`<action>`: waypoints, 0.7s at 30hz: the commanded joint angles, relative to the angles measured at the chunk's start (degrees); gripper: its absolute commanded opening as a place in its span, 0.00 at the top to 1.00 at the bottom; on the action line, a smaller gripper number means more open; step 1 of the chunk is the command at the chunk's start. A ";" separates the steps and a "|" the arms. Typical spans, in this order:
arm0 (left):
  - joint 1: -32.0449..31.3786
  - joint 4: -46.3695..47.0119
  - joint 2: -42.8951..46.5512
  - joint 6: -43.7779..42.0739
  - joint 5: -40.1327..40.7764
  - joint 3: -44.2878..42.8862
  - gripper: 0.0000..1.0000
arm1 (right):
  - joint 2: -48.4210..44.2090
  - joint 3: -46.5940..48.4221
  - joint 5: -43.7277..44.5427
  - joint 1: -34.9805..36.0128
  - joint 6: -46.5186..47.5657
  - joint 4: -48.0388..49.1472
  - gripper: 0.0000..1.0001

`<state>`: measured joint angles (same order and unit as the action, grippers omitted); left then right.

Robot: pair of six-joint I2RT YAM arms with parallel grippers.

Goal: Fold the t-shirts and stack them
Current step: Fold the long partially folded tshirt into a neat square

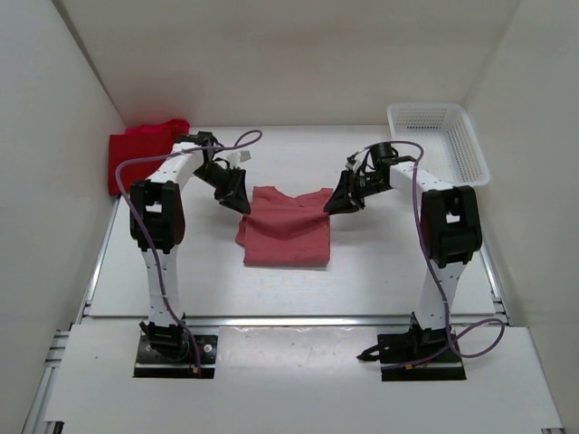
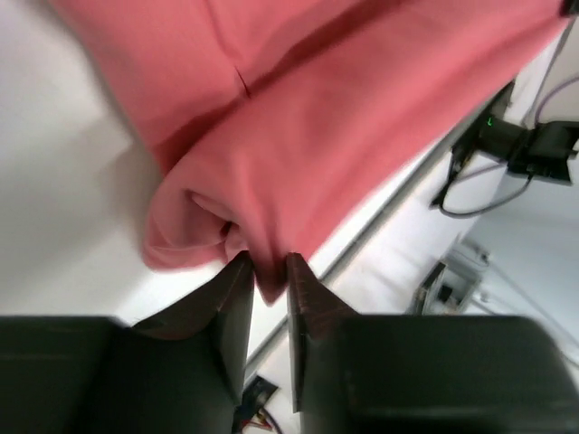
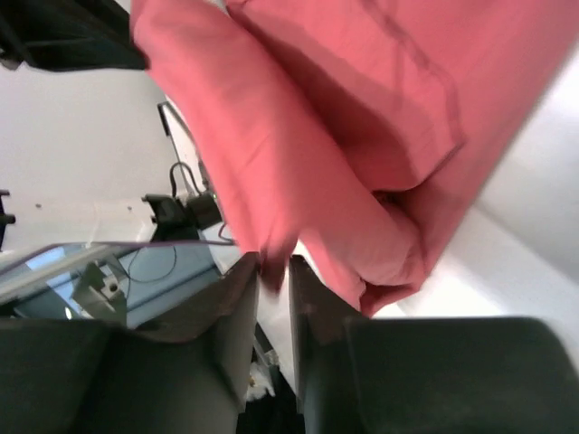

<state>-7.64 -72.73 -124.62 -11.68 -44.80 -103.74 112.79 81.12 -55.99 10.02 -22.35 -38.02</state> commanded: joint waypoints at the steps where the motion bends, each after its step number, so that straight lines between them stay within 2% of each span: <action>1: 0.61 3.29 -1.14 2.19 -0.91 -4.97 0.60 | 2.25 3.77 0.61 -1.76 0.03 2.58 0.73; 3: 0.17 4.26 -2.12 2.80 -1.08 -5.85 0.51 | 3.65 5.70 0.26 -1.84 -2.69 5.75 0.68; 6: 0.43 5.66 -3.44 4.12 -1.00 -7.08 0.30 | 6.64 10.96 2.98 -2.81 -5.50 9.27 0.53; 8: 1.31 6.54 -4.06 5.09 -0.12 -7.70 0.07 | 9.19 14.93 5.18 -3.95 -6.92 9.28 0.52; 9: 1.40 6.98 -3.97 5.00 0.58 -8.48 0.01 | 9.90 18.34 5.36 -4.22 -7.79 8.58 0.52; 13: 4.55 8.39 1.29 2.99 2.87 -9.81 0.02 | 10.26 28.80 11.58 -2.29 -1.50 -0.37 0.50; 14: 5.61 10.39 4.00 2.20 3.22 -7.11 0.01 | 9.30 29.26 15.08 -1.50 -0.08 -5.00 0.49; 16: 5.88 17.85 10.07 1.75 4.10 0.53 0.03 | 7.27 26.65 20.37 0.26 3.52 -8.20 0.47; 17: 5.71 20.41 13.66 1.40 5.23 6.48 0.07 | 4.66 23.24 23.00 1.22 4.32 -7.78 0.44; 18: 5.18 23.91 17.27 1.49 6.38 8.71 0.15 | 3.67 21.29 24.77 2.27 4.51 -6.55 0.39; 19: 3.87 26.39 18.43 0.70 8.21 12.91 0.19 | 1.05 17.70 25.39 2.81 4.68 -4.89 0.32; 21: 0.19 28.52 21.51 -1.75 11.82 17.51 0.31 | -3.17 12.24 28.81 3.69 4.34 -1.29 0.25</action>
<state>-2.11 -52.58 -109.54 -9.74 -37.12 -90.89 115.50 98.41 -34.68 11.81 -20.62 -39.86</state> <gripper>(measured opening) 0.718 0.725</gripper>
